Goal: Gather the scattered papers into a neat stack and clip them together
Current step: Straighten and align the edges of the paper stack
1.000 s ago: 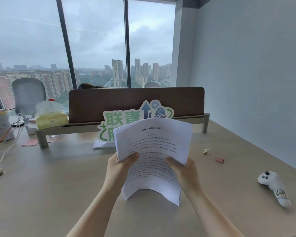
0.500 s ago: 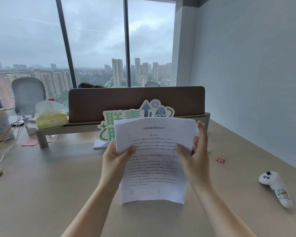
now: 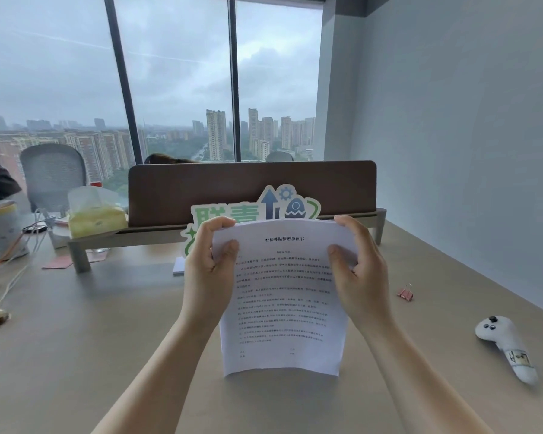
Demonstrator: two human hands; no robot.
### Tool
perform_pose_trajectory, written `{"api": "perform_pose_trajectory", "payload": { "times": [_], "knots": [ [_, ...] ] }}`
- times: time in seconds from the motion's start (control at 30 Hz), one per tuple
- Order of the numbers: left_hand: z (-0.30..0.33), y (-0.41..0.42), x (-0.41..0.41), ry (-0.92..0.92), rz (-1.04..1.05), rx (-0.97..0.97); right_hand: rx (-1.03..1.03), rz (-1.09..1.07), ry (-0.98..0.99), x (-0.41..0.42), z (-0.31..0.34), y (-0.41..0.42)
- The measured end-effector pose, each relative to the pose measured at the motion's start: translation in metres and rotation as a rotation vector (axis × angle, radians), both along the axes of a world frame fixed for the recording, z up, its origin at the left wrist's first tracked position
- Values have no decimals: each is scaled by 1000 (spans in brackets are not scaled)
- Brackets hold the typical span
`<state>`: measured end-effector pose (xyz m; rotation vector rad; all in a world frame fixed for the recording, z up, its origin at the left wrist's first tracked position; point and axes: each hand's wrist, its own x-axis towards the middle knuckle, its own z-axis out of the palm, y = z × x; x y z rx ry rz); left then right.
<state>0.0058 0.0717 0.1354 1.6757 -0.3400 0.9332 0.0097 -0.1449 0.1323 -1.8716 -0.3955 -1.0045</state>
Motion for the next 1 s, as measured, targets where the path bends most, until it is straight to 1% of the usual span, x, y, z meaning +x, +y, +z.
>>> {"api": "perform_pose_trajectory", "payload": {
  "times": [0.1, 0.2, 0.27, 0.33, 0.43, 0.53, 0.67, 0.83, 0.93, 1.0],
  "knots": [
    [1, -1, -2, 17, -44, -68, 68, 42, 21, -2, -2, -1],
    [-2, -1, -5, 57, -176, -206, 218, 158, 86, -3, -9, -2],
    [-6, 2, -4, 147, -269, -271, 338, 281, 150, -1, -16, -5],
    [-13, 7, -2, 245, -334, -279, 448, 392, 225, 3, -23, -8],
    [-24, 9, 0, 387, -396, -319, 539, 463, 341, 5, -35, -9],
    [-31, 8, 3, 466, -447, -382, 527, 500, 445, 6, -41, -7],
    [-31, 5, 9, 479, -441, -427, 456, 442, 449, 8, -39, -8],
    [-19, -7, 20, 457, -408, -396, 337, 359, 423, 19, -27, -18],
    [-12, -15, 29, 495, -397, -382, 316, 357, 437, 28, -18, -30],
    [-11, -22, 35, 542, -418, -375, 326, 359, 486, 33, -14, -41]
  ]
}}
